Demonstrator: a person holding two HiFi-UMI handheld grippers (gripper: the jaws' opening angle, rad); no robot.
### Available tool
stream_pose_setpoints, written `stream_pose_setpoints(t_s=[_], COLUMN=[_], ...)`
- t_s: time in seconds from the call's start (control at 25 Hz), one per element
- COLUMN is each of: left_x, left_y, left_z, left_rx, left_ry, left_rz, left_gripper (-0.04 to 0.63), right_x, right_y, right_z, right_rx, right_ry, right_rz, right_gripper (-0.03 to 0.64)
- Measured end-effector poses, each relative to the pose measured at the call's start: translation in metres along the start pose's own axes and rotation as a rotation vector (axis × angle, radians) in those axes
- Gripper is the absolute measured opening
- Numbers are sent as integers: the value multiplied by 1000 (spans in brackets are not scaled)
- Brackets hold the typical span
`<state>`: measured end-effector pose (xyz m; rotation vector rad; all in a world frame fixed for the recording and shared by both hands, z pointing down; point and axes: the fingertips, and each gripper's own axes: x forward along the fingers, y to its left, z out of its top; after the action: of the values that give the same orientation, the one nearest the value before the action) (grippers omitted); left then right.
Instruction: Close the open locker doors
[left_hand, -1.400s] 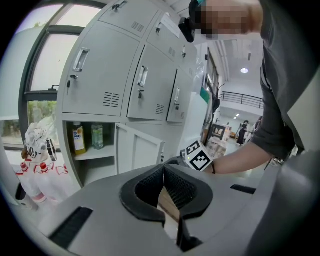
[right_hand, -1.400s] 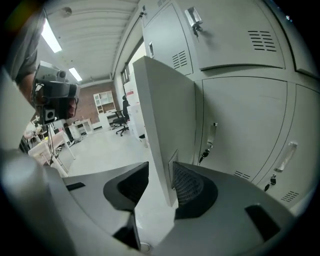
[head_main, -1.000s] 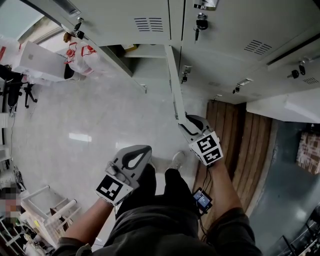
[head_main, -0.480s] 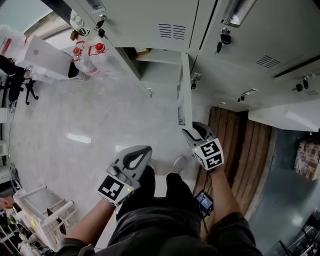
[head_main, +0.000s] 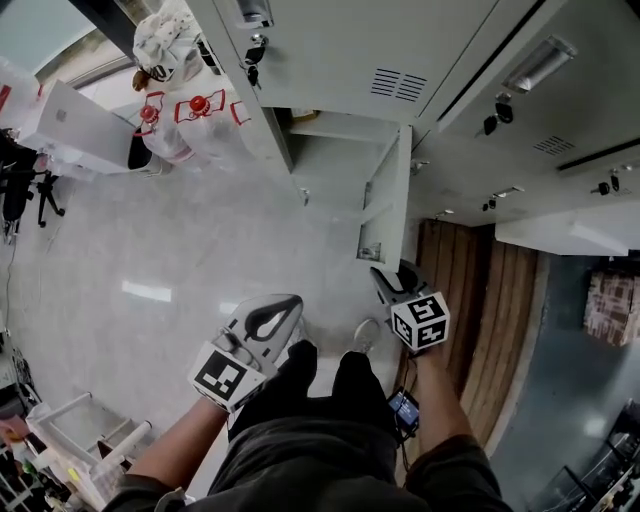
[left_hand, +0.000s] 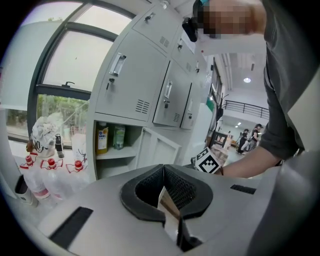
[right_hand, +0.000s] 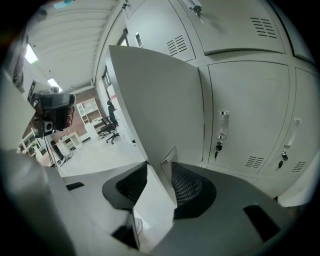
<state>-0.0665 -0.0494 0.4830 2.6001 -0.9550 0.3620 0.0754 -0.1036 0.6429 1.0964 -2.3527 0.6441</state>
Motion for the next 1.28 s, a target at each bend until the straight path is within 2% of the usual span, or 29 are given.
stream_pose_setpoints(t_s=[0.64, 1.28], left_x=[-60, -77], left_y=[60, 95], left_z=[-6, -2], left_rx=[21, -11], left_ry=[-27, -36], left_rz=[-20, 56], left_gripper=[11, 11], right_x=[38, 91], right_y=[38, 63], right_z=[20, 52], right_rx=[22, 9], right_ry=[-14, -36], right_rz=[-162, -148], right_gripper=[127, 126])
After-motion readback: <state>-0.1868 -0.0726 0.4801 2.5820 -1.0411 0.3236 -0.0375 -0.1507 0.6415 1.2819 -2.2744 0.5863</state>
